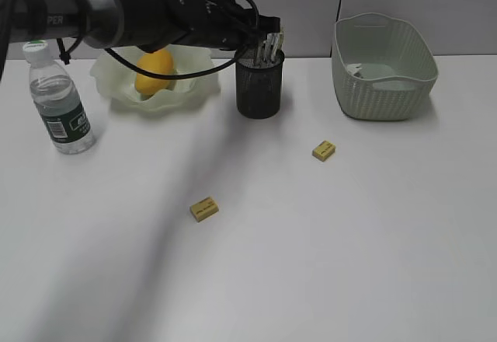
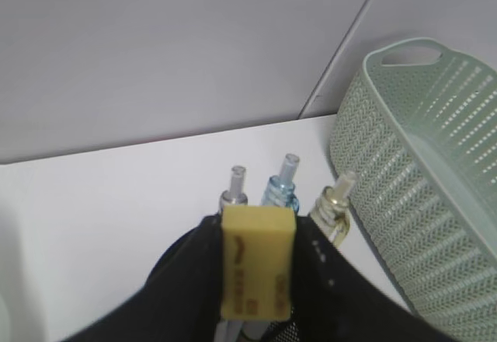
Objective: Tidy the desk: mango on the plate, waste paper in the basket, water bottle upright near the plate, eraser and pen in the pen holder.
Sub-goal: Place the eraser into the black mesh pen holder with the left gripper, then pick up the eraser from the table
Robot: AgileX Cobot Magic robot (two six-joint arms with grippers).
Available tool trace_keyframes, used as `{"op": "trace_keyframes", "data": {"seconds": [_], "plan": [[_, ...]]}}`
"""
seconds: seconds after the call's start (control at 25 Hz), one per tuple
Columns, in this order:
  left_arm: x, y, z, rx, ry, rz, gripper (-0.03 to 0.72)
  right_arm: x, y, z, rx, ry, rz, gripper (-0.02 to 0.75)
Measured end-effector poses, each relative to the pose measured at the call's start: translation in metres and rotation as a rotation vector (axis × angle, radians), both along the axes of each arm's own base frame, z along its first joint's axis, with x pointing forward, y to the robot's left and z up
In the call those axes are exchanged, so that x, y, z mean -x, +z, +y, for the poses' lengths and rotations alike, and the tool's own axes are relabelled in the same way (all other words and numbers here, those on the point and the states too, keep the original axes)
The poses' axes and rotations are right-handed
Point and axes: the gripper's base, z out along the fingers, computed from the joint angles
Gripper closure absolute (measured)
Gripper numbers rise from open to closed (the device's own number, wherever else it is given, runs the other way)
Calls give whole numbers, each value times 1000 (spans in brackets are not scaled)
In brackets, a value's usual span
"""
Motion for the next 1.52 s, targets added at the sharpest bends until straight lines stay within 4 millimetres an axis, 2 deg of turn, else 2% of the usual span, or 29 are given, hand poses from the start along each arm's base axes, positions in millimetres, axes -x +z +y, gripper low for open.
{"op": "trace_keyframes", "data": {"seconds": [0.4,0.6,0.68,0.84,1.0,1.08,1.2,1.36,1.52], "plan": [[-2,-12,-1,-17,-3,14,381,0,0,0,-1,-1,0,155],[-1,-8,-1,-15,-5,8,357,0,0,0,-1,-1,0,155],[1,1,0,-10,-12,1,355,0,0,0,-1,-1,0,155],[9,37,2,-27,-60,-38,344,0,0,0,0,-1,0,155],[25,65,5,-119,-165,-24,267,0,0,0,1,-1,0,155],[33,73,7,-171,-219,10,214,0,0,0,1,-1,0,155],[48,82,12,-262,-299,80,181,0,0,0,1,-1,0,155],[67,88,25,-418,-382,214,174,0,0,0,1,-1,0,155],[83,90,45,-596,-381,386,187,0,0,0,1,-1,0,155]]}}
